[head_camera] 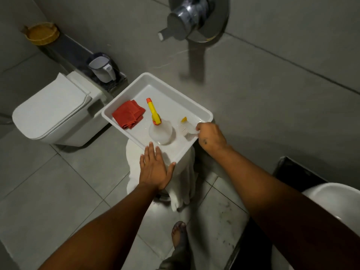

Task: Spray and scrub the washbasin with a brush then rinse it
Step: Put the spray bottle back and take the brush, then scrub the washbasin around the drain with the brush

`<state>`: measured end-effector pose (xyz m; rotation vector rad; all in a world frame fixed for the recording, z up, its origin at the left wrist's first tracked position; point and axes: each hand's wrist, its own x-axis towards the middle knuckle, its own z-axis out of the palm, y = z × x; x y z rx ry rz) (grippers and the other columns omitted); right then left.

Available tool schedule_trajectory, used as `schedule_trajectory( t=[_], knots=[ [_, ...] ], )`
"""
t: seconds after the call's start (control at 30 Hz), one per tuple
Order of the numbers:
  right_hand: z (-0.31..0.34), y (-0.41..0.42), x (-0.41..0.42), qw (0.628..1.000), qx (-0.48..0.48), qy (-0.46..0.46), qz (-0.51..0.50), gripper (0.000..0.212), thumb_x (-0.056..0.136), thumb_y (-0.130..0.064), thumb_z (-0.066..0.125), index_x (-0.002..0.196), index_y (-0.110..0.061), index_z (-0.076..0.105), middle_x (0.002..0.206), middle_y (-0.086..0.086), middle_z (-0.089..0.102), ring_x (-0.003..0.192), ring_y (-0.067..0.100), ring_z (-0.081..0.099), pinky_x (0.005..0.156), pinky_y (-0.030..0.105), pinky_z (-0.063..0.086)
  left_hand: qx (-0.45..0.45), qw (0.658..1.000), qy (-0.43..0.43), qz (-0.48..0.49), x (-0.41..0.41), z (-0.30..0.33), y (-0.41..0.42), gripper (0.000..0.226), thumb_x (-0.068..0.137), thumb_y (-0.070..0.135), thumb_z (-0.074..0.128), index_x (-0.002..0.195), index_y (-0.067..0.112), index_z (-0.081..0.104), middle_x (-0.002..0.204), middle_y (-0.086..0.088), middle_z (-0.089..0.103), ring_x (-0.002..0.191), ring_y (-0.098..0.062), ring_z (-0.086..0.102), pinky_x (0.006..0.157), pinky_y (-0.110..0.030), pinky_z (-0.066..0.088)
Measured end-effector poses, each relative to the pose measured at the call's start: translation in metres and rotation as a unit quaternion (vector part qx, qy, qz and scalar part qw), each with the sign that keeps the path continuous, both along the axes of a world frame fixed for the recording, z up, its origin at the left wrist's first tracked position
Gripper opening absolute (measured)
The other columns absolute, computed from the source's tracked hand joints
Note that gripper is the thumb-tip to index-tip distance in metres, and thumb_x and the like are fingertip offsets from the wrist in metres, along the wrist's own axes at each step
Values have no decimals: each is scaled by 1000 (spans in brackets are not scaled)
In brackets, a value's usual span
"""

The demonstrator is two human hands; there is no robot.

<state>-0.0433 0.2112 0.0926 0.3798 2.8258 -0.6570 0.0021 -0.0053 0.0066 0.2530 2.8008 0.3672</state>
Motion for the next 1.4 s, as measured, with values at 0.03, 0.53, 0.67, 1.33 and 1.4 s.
schedule_trajectory(
  t=[0.03,0.53,0.67,1.33,1.4],
  knots=[
    [9,6,15,1000,-6,13,-13,30,90,-3,53,118,-5,64,117,20,62,107,37,61,90,42,54,5,1000,4,-8,8,5,6,96,88,76,12,156,9,5,165,-17,-9,151,-33,-9,121,-49,-2],
    [100,135,431,914,-37,82,-395,21,89,-22,58,99,-14,75,102,13,74,100,35,67,85,33,52,153,943,56,-289,227,119,195,90,92,69,33,156,10,9,165,-16,0,150,-33,8,120,-49,12],
    [71,137,508,917,-34,-88,-388,28,82,-14,52,106,-12,67,111,14,67,104,35,65,82,32,52,120,922,40,-366,261,120,211,102,84,79,28,157,11,5,166,-13,-3,151,-29,0,121,-50,8],
    [60,169,552,893,16,-91,-440,25,86,-12,41,101,-6,60,112,19,63,105,39,62,81,37,50,60,908,120,-397,268,106,214,96,90,74,22,154,3,16,164,-18,7,152,-31,0,122,-50,9],
    [62,187,536,892,12,-56,-448,23,88,-10,42,100,-2,59,112,23,62,106,41,61,81,38,50,61,909,116,-396,267,106,213,97,89,75,22,154,3,16,164,-18,7,152,-31,0,122,-50,9]
  ],
)
